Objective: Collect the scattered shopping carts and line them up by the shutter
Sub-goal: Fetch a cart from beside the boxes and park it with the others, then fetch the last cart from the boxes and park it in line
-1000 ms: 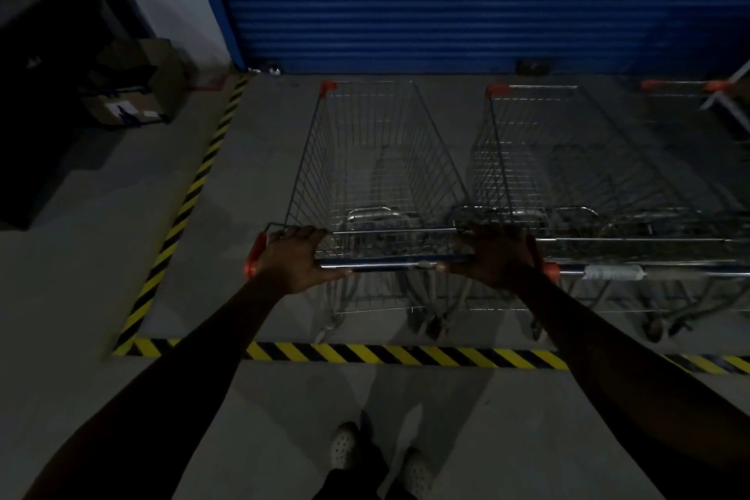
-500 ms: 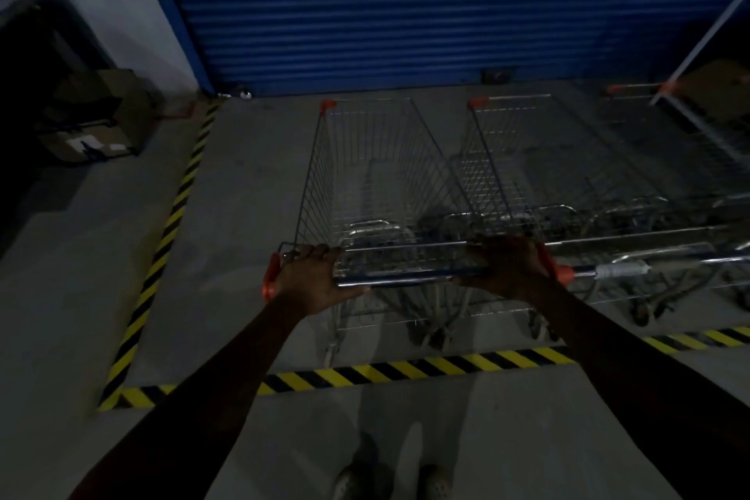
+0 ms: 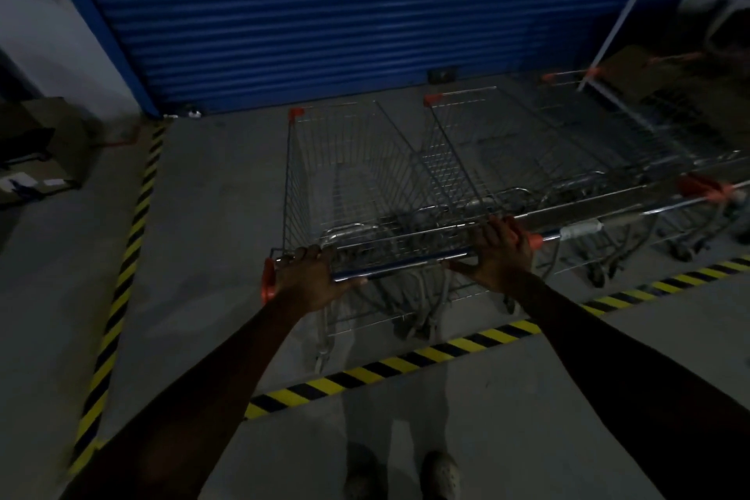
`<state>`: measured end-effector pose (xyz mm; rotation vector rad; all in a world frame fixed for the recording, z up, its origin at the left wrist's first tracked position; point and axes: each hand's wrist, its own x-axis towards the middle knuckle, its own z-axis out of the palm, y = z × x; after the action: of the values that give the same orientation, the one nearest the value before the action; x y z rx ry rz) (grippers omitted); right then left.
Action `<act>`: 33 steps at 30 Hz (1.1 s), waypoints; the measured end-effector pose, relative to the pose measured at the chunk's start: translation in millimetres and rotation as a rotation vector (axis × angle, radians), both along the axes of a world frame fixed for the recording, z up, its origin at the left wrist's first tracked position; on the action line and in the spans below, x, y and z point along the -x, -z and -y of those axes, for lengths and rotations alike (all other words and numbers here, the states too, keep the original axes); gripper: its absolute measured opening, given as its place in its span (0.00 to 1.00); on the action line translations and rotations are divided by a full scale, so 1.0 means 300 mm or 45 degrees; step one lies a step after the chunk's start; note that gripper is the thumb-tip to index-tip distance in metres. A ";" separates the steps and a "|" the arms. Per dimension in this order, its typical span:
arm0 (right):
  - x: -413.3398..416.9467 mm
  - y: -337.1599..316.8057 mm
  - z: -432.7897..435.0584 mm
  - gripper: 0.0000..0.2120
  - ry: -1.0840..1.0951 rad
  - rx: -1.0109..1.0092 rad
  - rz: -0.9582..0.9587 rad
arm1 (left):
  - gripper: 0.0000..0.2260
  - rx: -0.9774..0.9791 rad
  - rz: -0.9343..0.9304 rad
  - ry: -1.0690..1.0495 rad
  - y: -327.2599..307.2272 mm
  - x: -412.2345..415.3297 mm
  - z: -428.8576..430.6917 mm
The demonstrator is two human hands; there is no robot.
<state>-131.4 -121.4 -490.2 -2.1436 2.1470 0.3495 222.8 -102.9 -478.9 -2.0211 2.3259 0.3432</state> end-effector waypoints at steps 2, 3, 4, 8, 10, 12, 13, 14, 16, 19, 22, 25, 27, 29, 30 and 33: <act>-0.002 0.005 -0.033 0.51 0.051 -0.005 0.035 | 0.46 -0.020 -0.038 0.001 0.005 -0.011 0.004; -0.001 0.004 -0.050 0.49 0.066 -0.029 0.075 | 0.48 -0.031 -0.033 0.018 -0.002 -0.011 0.001; 0.001 0.002 -0.067 0.49 0.061 -0.028 0.110 | 0.49 -0.039 -0.048 0.029 -0.011 -0.011 -0.004; 0.014 -0.012 -0.151 0.52 0.015 0.001 0.194 | 0.45 0.078 -0.079 0.109 0.002 -0.016 -0.022; 0.017 -0.007 -0.187 0.49 -0.002 -0.020 0.189 | 0.44 0.157 -0.128 0.195 0.047 -0.027 -0.023; 0.019 0.000 -0.217 0.49 0.017 -0.032 0.217 | 0.39 0.168 -0.130 0.240 0.095 -0.032 -0.021; 0.023 0.007 -0.233 0.48 0.037 -0.036 0.247 | 0.37 0.167 -0.122 0.260 0.090 -0.024 -0.035; 0.030 0.014 -0.250 0.48 0.052 -0.041 0.276 | 0.34 0.191 -0.121 0.261 0.087 -0.016 -0.045; 0.046 0.023 -0.291 0.46 0.044 -0.053 0.293 | 0.30 0.276 -0.091 0.289 0.088 -0.010 -0.056; 0.067 0.019 -0.380 0.46 0.095 -0.081 0.335 | 0.30 0.323 -0.044 0.325 0.087 -0.003 -0.059; 0.115 0.027 -0.476 0.47 0.198 -0.072 0.455 | 0.32 0.314 -0.006 0.282 0.088 0.004 -0.065; 0.186 0.023 -0.578 0.49 0.267 0.032 0.569 | 0.32 0.291 -0.028 0.254 0.084 0.046 -0.089; 0.235 -0.005 -0.657 0.50 0.318 0.146 0.637 | 0.29 0.349 -0.092 0.288 0.069 0.126 -0.123; 0.290 -0.040 -0.757 0.55 0.370 0.280 0.714 | 0.27 0.370 -0.167 0.386 0.059 0.250 -0.169; 0.322 -0.055 -0.815 0.58 0.396 0.345 0.757 | 0.26 0.386 -0.202 0.452 0.050 0.329 -0.202; 0.431 -0.080 -1.021 0.51 0.476 0.479 0.884 | 0.26 0.386 -0.463 0.609 -0.011 0.621 -0.372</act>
<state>-260.6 184.8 -466.1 -1.5768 2.1878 -0.7616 36.5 8.6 -475.7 -1.5115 3.1511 0.3732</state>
